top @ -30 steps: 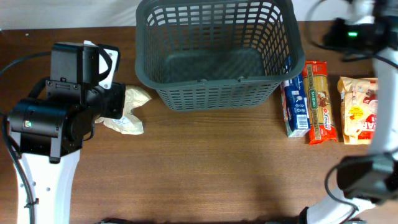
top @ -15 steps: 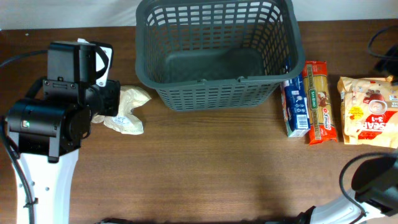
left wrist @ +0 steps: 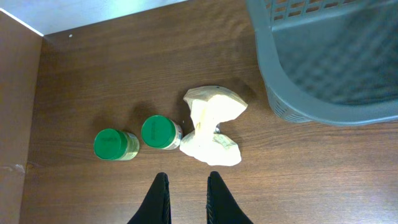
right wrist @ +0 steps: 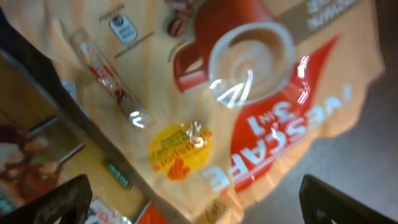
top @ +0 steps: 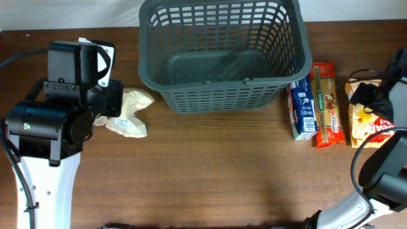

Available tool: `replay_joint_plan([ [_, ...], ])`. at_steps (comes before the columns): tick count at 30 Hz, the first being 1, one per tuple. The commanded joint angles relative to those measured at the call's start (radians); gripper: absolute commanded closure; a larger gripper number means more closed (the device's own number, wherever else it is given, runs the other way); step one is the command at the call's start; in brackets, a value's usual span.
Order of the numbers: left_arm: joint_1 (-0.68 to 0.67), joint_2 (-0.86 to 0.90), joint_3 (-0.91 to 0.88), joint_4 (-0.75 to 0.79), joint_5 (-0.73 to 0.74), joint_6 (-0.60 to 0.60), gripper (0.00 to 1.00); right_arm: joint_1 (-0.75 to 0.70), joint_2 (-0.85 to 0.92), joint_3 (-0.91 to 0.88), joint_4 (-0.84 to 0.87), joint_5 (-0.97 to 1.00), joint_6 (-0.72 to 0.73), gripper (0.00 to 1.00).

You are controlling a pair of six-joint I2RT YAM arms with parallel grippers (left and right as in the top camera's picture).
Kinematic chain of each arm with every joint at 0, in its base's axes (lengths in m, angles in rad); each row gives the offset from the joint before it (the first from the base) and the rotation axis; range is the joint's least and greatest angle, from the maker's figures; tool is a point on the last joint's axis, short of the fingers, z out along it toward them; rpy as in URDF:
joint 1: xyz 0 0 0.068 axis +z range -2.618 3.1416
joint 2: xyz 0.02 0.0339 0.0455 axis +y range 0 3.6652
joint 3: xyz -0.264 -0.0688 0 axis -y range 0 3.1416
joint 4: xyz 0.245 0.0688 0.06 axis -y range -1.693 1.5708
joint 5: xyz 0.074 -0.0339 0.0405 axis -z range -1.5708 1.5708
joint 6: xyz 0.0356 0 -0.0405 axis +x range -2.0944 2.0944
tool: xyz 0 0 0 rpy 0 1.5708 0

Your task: Pack container

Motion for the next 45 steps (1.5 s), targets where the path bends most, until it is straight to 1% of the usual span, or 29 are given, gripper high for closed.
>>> replay_joint_plan([
  [1, 0.005, -0.001, 0.006, 0.002, -0.002, -0.007, 0.94, 0.012, 0.003, -0.069, 0.059, -0.015, -0.116, 0.01],
  [5, 0.005, 0.000, 0.006, 0.005, 0.030, -0.006, 0.94, 0.026, 0.003, -0.131, 0.138, -0.005, -0.183, 0.02],
  [15, 0.005, 0.000, 0.006, 0.005, 0.098, -0.006, 0.94, 0.026, 0.011, -0.165, 0.280, 0.120, -0.187, 0.02],
  [18, 0.005, 0.000, 0.006, 0.005, 0.123, -0.006, 0.94, 0.026, 0.036, -0.165, 0.290, 0.141, -0.199, 0.02],
  [26, 0.005, 0.000, 0.006, 0.007, 0.125, -0.006, 0.94, 0.026, 0.148, -0.165, 0.267, 0.140, -0.197, 0.02],
  [30, 0.005, 0.000, 0.006, 0.006, 0.125, -0.006, 0.94, 0.026, 0.161, -0.165, 0.286, 0.143, -0.196, 0.01],
  [34, 0.005, 0.000, 0.006, 0.007, 0.125, -0.006, 0.94, 0.024, 0.161, -0.165, 0.319, 0.144, -0.147, 0.01],
  [35, 0.005, 0.000, 0.006, 0.007, 0.125, -0.006, 0.94, 0.023, 0.163, -0.165, 0.324, 0.143, -0.128, 0.05],
  [38, 0.005, 0.000, 0.006, 0.006, 0.125, -0.007, 0.94, 0.023, 0.171, -0.165, 0.324, 0.143, -0.087, 0.49],
  [39, 0.005, 0.000, 0.006, 0.006, 0.125, -0.007, 0.94, 0.023, 0.175, -0.165, 0.323, 0.143, -0.083, 0.68],
  [45, 0.005, 0.000, 0.006, 0.006, 0.125, -0.006, 0.94, 0.024, 0.187, -0.165, 0.312, 0.143, -0.061, 0.90],
])
